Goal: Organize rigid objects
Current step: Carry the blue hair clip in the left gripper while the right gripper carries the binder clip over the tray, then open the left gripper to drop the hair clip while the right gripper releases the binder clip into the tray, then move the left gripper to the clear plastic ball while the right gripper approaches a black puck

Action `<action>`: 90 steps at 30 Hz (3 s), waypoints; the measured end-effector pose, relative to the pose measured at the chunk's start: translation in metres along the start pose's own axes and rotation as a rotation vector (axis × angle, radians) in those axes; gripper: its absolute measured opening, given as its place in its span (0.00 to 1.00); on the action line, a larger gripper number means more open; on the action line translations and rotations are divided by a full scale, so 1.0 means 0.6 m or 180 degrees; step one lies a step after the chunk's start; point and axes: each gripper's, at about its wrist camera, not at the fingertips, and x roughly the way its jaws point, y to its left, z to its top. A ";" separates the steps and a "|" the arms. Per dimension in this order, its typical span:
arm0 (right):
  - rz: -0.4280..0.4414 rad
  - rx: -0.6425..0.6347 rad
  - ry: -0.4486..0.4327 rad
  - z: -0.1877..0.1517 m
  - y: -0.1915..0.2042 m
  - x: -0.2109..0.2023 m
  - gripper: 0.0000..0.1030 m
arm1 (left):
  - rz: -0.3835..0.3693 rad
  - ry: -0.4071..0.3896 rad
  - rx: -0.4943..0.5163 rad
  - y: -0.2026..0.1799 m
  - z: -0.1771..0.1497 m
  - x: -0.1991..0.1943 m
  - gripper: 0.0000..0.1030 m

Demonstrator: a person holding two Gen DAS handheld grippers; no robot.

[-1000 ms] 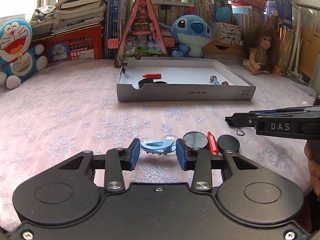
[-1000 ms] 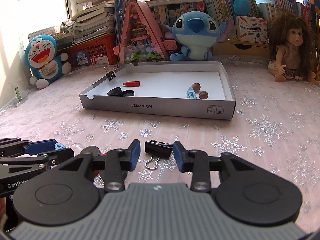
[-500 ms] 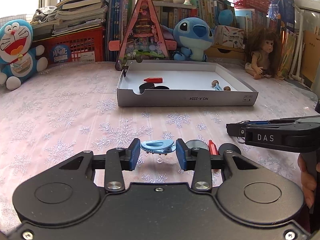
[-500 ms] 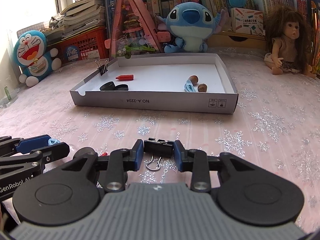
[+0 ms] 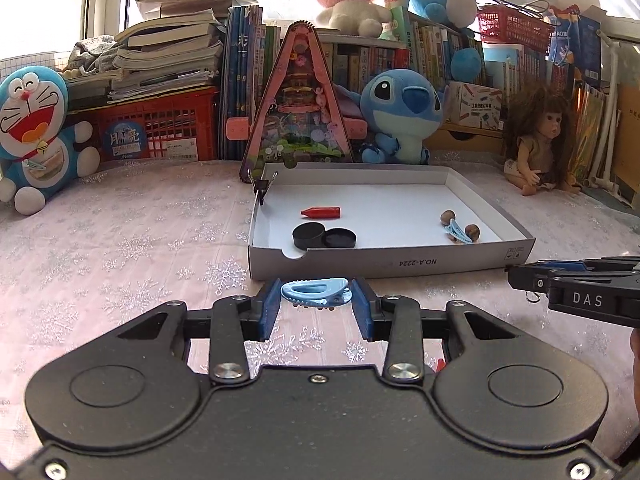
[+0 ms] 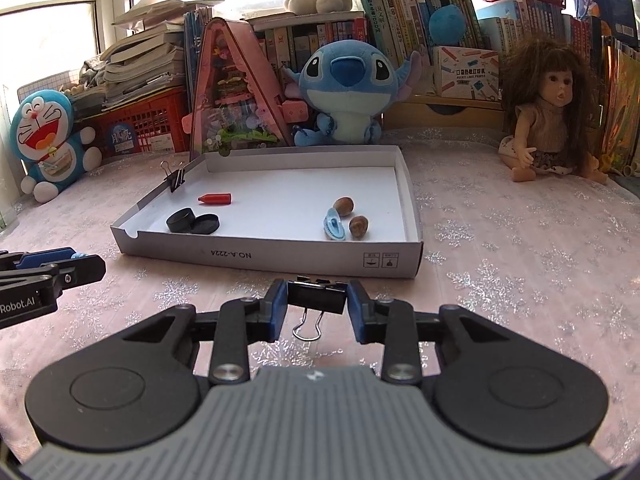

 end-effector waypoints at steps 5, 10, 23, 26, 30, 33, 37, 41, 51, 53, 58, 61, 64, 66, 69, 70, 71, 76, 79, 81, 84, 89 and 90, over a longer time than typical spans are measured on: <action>-0.0006 0.0029 -0.0102 0.030 -0.022 0.007 0.36 | -0.0011 -0.0050 -0.0048 0.011 0.041 0.024 0.35; -0.0014 0.0099 -0.0108 0.057 -0.042 0.029 0.36 | -0.0042 -0.0032 -0.0141 0.023 0.079 0.062 0.35; 0.0174 0.0299 0.0267 0.150 -0.086 0.134 0.36 | -0.0040 0.0283 -0.0226 0.045 0.162 0.210 0.35; 0.0187 0.0451 0.0386 0.162 -0.101 0.162 0.36 | -0.0039 0.0419 -0.0304 0.050 0.170 0.244 0.35; 0.0144 0.0519 0.0461 0.167 -0.109 0.191 0.36 | 0.0016 0.0480 -0.0266 0.047 0.173 0.274 0.35; 0.0101 0.0485 0.0516 0.164 -0.106 0.206 0.36 | 0.0034 0.0522 -0.0230 0.045 0.170 0.291 0.35; 0.0071 0.0484 0.0573 0.156 -0.104 0.222 0.37 | 0.0040 0.0577 -0.0197 0.041 0.160 0.307 0.35; 0.0074 0.0436 0.0606 0.151 -0.098 0.230 0.37 | 0.0028 0.0621 -0.0151 0.035 0.150 0.315 0.35; 0.0122 0.0439 0.0648 0.142 -0.096 0.238 0.37 | 0.0066 0.0680 -0.0124 0.032 0.137 0.331 0.35; 0.0123 0.0429 0.0647 0.141 -0.096 0.238 0.37 | 0.0080 0.0672 -0.0097 0.030 0.135 0.332 0.35; 0.0144 0.0454 0.0608 0.141 -0.097 0.233 0.41 | 0.0075 0.0672 -0.0078 0.026 0.135 0.331 0.36; 0.0182 0.0467 0.0552 0.142 -0.097 0.224 0.53 | 0.0069 0.0646 -0.0076 0.025 0.136 0.324 0.41; 0.0195 0.0429 0.0483 0.145 -0.095 0.210 0.55 | 0.0078 0.0591 -0.0045 0.022 0.140 0.310 0.47; 0.0191 0.0389 0.0439 0.146 -0.091 0.201 0.56 | 0.0063 0.0550 -0.0029 0.021 0.142 0.298 0.52; 0.0201 0.0270 0.0355 0.144 -0.082 0.181 0.59 | 0.0071 0.0473 0.0004 0.016 0.141 0.273 0.64; 0.0201 0.0204 0.0310 0.142 -0.078 0.171 0.61 | 0.0064 0.0434 0.0015 0.014 0.138 0.262 0.67; 0.0203 0.0144 0.0274 0.140 -0.074 0.163 0.63 | 0.0038 0.0395 0.0033 0.011 0.135 0.250 0.69; 0.0263 -0.0146 0.0151 0.117 -0.056 0.120 0.65 | -0.0089 0.0275 0.0123 -0.004 0.115 0.194 0.71; 0.0341 -0.0297 0.0098 0.099 -0.046 0.095 0.68 | -0.0187 0.0255 0.0125 -0.012 0.098 0.159 0.71; 0.0396 -0.0383 0.0062 0.088 -0.038 0.079 0.70 | -0.0238 0.0240 0.0143 -0.017 0.088 0.141 0.71; 0.0506 -0.0469 0.0024 0.072 -0.029 0.055 0.72 | -0.0284 0.0200 0.0199 -0.024 0.071 0.113 0.72; 0.0639 -0.0596 0.0011 0.042 -0.016 0.026 0.74 | -0.0309 0.0213 0.0268 -0.029 0.037 0.078 0.72; 0.0669 -0.0632 0.0016 0.034 -0.013 0.020 0.74 | -0.0313 0.0222 0.0261 -0.029 0.031 0.073 0.72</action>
